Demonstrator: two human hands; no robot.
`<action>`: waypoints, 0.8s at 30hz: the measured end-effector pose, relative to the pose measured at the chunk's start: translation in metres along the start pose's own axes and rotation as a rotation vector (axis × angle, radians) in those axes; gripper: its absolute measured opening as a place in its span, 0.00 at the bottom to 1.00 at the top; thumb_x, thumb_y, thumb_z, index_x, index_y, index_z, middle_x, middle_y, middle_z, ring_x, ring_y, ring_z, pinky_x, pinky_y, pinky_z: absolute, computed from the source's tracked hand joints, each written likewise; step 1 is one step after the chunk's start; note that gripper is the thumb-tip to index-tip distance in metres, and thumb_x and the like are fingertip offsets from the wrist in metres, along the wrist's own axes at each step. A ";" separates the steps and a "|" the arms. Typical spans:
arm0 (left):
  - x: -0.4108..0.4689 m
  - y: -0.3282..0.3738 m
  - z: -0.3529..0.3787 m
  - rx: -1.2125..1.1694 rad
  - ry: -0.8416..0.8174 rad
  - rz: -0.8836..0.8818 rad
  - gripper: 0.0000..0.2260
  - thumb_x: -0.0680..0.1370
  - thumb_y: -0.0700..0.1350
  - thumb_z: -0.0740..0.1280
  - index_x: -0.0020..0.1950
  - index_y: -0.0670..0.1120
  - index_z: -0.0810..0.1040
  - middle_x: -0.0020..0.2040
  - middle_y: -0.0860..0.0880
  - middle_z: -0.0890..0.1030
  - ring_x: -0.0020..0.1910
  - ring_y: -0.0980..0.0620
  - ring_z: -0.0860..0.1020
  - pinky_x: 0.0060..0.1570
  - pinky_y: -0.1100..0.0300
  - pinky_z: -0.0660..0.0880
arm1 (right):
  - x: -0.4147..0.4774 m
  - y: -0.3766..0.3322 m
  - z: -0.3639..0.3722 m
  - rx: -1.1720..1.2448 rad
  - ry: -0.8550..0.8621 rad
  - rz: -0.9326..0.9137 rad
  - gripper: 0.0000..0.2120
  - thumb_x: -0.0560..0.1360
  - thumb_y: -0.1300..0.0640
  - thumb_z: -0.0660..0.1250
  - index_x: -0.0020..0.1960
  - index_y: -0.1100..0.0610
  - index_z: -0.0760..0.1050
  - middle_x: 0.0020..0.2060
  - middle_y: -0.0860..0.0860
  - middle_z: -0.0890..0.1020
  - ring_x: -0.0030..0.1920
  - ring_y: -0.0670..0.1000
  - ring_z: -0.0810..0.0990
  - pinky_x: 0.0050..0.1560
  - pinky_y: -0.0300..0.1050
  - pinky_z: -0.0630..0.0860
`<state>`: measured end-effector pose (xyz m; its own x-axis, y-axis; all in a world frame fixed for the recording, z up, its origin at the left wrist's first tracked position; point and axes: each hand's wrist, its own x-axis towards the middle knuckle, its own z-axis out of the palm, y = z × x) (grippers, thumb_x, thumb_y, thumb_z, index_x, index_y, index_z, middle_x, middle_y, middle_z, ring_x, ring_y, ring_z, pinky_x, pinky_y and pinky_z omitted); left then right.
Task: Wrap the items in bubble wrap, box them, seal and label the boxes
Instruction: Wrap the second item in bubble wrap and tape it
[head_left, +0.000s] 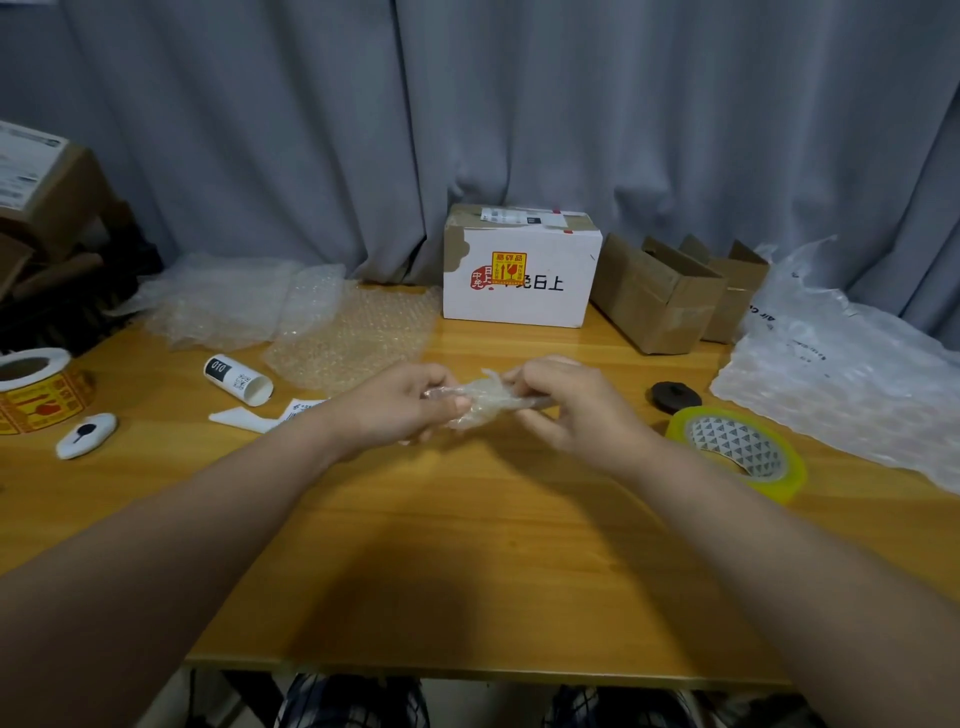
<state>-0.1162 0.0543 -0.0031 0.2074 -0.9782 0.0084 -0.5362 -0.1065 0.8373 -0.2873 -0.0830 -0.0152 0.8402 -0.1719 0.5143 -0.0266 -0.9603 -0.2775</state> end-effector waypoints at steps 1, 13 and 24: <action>-0.002 0.000 -0.006 -0.015 -0.062 -0.038 0.06 0.80 0.44 0.64 0.46 0.42 0.76 0.31 0.52 0.81 0.29 0.57 0.74 0.35 0.62 0.70 | 0.003 -0.002 0.002 0.005 0.002 -0.013 0.04 0.71 0.63 0.70 0.42 0.60 0.75 0.44 0.54 0.82 0.48 0.55 0.78 0.44 0.57 0.77; 0.004 -0.002 -0.024 0.178 0.015 -0.064 0.23 0.81 0.56 0.51 0.57 0.43 0.79 0.50 0.49 0.80 0.48 0.55 0.77 0.44 0.72 0.69 | 0.044 -0.025 0.013 -0.016 -0.031 0.045 0.23 0.72 0.65 0.67 0.65 0.55 0.69 0.51 0.46 0.70 0.54 0.47 0.68 0.53 0.46 0.72; 0.005 -0.006 -0.026 0.651 0.112 0.013 0.21 0.76 0.62 0.60 0.39 0.44 0.71 0.33 0.50 0.70 0.32 0.54 0.68 0.32 0.60 0.62 | 0.036 -0.011 0.033 0.298 0.136 0.077 0.10 0.70 0.62 0.74 0.51 0.57 0.83 0.62 0.51 0.74 0.61 0.49 0.74 0.60 0.47 0.73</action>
<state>-0.0906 0.0545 0.0058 0.2627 -0.9595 0.1022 -0.9172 -0.2154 0.3353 -0.2394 -0.0714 -0.0205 0.7611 -0.2890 0.5807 0.0891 -0.8402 -0.5349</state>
